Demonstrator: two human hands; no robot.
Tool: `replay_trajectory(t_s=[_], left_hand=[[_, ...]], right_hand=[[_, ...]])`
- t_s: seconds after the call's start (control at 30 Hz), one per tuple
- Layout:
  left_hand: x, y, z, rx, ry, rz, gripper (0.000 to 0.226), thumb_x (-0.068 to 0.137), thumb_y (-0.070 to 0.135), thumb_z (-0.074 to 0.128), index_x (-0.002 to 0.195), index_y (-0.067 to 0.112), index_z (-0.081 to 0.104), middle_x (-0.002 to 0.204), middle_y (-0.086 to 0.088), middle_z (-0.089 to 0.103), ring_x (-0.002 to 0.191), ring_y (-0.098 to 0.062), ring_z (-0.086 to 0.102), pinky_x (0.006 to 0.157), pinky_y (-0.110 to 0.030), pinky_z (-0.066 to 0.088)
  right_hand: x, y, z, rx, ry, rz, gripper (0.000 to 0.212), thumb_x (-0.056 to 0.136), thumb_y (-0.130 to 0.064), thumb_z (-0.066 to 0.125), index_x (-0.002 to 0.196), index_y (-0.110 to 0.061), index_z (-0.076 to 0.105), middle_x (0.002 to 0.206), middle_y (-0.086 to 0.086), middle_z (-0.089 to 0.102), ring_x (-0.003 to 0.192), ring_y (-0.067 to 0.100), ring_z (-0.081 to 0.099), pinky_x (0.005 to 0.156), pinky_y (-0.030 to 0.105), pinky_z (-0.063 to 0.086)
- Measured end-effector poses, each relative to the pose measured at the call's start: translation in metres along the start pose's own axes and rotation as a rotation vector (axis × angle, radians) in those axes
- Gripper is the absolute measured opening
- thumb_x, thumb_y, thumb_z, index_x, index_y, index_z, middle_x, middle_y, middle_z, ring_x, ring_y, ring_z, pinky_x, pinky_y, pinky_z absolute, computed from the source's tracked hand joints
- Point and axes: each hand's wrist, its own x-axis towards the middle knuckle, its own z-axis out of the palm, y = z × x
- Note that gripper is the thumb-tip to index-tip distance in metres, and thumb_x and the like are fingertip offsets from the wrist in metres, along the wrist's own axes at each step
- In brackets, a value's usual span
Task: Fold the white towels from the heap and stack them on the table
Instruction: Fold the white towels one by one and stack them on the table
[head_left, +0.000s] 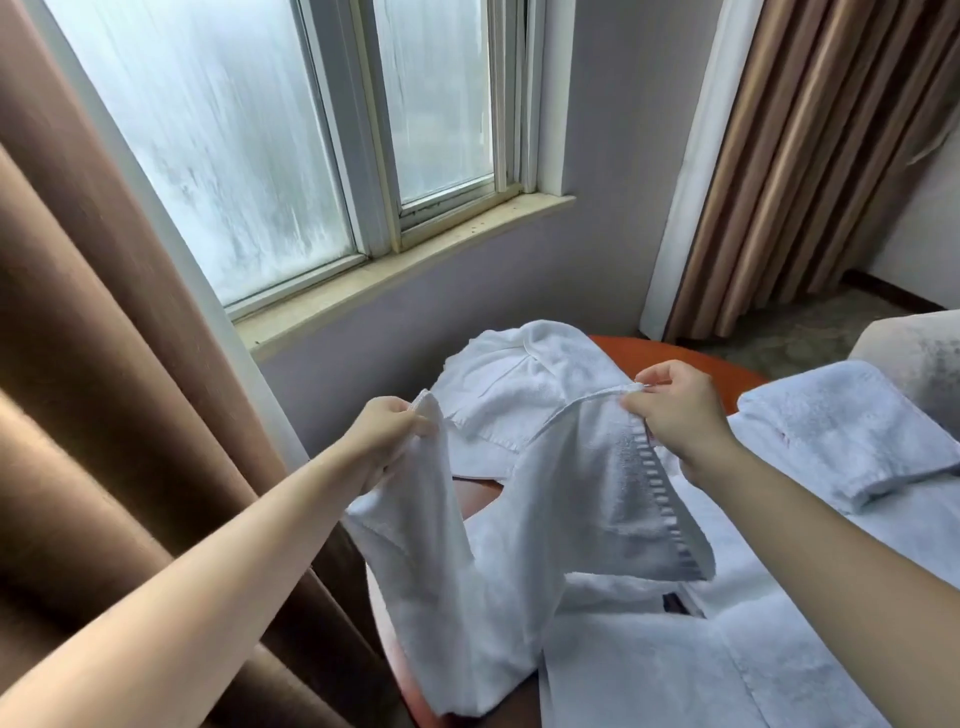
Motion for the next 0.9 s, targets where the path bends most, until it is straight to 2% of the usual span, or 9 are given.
replay_trajectory(t_s=[0.17,0.3,0.37,0.5,0.57,0.63,0.7,0.77,0.9], left_hand=[[-0.004,0.020,-0.009,-0.095,0.155,0.038,0.016,0.086,0.011,0.064,0.072,0.011,0.056,0.074,-0.013,0.058,0.070,-0.024,0.054,0.062,-0.028,0.039],[-0.009,0.043,-0.032,-0.120,0.271,0.083,0.018,0.090,0.015,0.059,0.073,0.015,0.053,0.077,-0.007,0.058,0.080,-0.025,0.054,0.072,-0.031,0.039],[-0.012,0.051,-0.043,-0.158,0.277,0.110,0.017,0.089,0.014,0.059,0.073,0.017,0.053,0.078,-0.007,0.057,0.081,-0.026,0.054,0.073,-0.032,0.039],[-0.032,0.058,-0.037,-0.255,0.165,0.119,0.024,0.090,0.011,0.058,0.070,0.019,0.048,0.064,-0.003,0.050,0.059,-0.020,0.047,0.054,-0.023,0.030],[-0.044,0.059,-0.023,-0.293,0.076,0.148,0.026,0.091,0.009,0.056,0.070,0.019,0.045,0.063,-0.003,0.046,0.050,-0.016,0.043,0.049,-0.021,0.026],[-0.056,0.060,-0.005,-0.360,0.007,0.186,0.026,0.095,0.007,0.052,0.073,0.017,0.045,0.062,-0.001,0.044,0.041,-0.009,0.040,0.042,-0.015,0.026],[-0.063,0.060,0.010,-0.390,-0.039,0.225,0.020,0.097,0.010,0.051,0.079,0.016,0.046,0.066,-0.001,0.047,0.047,-0.009,0.042,0.042,-0.017,0.030],[-0.067,0.057,0.017,-0.395,-0.048,0.264,0.017,0.095,0.014,0.056,0.080,0.016,0.047,0.071,-0.003,0.049,0.056,-0.013,0.044,0.048,-0.023,0.033],[-0.066,0.046,0.017,-0.410,0.003,0.278,0.017,0.087,0.025,0.063,0.081,0.015,0.051,0.076,-0.007,0.053,0.069,-0.019,0.049,0.059,-0.028,0.038]], right_hand=[[0.006,-0.025,0.003,0.108,0.080,0.070,0.009,0.077,-0.007,0.069,0.085,-0.011,0.067,0.077,0.001,0.064,0.065,0.012,0.054,0.055,0.022,0.042],[0.014,-0.051,-0.009,0.265,0.179,0.142,0.008,0.078,-0.007,0.069,0.083,-0.013,0.068,0.073,-0.003,0.060,0.078,0.021,0.057,0.072,0.028,0.045],[0.016,-0.065,-0.013,0.357,0.196,0.177,0.010,0.078,-0.005,0.070,0.085,-0.012,0.069,0.073,-0.001,0.059,0.079,0.022,0.057,0.073,0.029,0.046],[0.006,-0.083,0.004,0.461,-0.024,0.254,0.011,0.082,-0.003,0.068,0.077,-0.012,0.064,0.082,0.010,0.062,0.071,0.023,0.057,0.066,0.031,0.050],[-0.008,-0.089,0.023,0.506,-0.140,0.291,0.005,0.082,-0.005,0.069,0.085,-0.008,0.067,0.089,0.015,0.066,0.075,0.026,0.061,0.074,0.037,0.053],[-0.025,-0.093,0.041,0.550,-0.250,0.319,0.014,0.083,-0.005,0.068,0.097,-0.006,0.067,0.088,0.016,0.067,0.073,0.026,0.063,0.072,0.037,0.054],[-0.042,-0.098,0.058,0.606,-0.341,0.325,0.022,0.085,-0.003,0.065,0.107,-0.004,0.064,0.087,0.017,0.067,0.063,0.024,0.066,0.057,0.030,0.056],[-0.056,-0.100,0.066,0.639,-0.355,0.294,0.020,0.086,0.000,0.064,0.105,-0.003,0.061,0.078,0.015,0.065,0.048,0.016,0.064,0.043,0.024,0.051],[-0.068,-0.095,0.067,0.564,-0.415,0.230,0.026,0.084,-0.008,0.070,0.107,-0.001,0.060,0.077,0.011,0.067,0.054,0.015,0.065,0.049,0.025,0.054]])
